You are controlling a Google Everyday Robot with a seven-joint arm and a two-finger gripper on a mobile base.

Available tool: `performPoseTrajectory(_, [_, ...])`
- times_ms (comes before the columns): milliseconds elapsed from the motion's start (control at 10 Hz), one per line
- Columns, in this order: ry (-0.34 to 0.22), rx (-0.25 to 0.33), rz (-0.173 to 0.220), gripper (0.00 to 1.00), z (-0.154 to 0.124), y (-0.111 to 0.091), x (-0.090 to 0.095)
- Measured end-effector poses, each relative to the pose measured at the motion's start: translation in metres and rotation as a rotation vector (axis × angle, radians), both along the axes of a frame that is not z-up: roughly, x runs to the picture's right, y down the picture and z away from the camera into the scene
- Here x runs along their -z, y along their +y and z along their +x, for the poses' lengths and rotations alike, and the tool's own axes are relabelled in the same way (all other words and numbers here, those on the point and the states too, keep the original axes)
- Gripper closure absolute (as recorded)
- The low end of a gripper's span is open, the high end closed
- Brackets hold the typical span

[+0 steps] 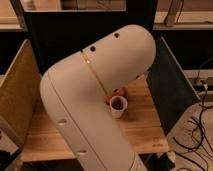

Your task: Place the white sponge in the ceramic bowl

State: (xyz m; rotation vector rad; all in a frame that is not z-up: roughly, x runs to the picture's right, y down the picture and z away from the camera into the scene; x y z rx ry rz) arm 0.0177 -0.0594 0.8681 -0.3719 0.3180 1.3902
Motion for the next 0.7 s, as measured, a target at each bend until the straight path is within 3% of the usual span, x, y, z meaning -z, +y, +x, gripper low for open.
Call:
performPoseTrajectory(200, [0.011, -0.010, -0.019, 0.94, 0.0077, -0.0043, -0.0034])
performPoseTrajectory(700, [0.009, -0.009, -0.019, 0.94, 0.0051, -0.0043, -0.0035])
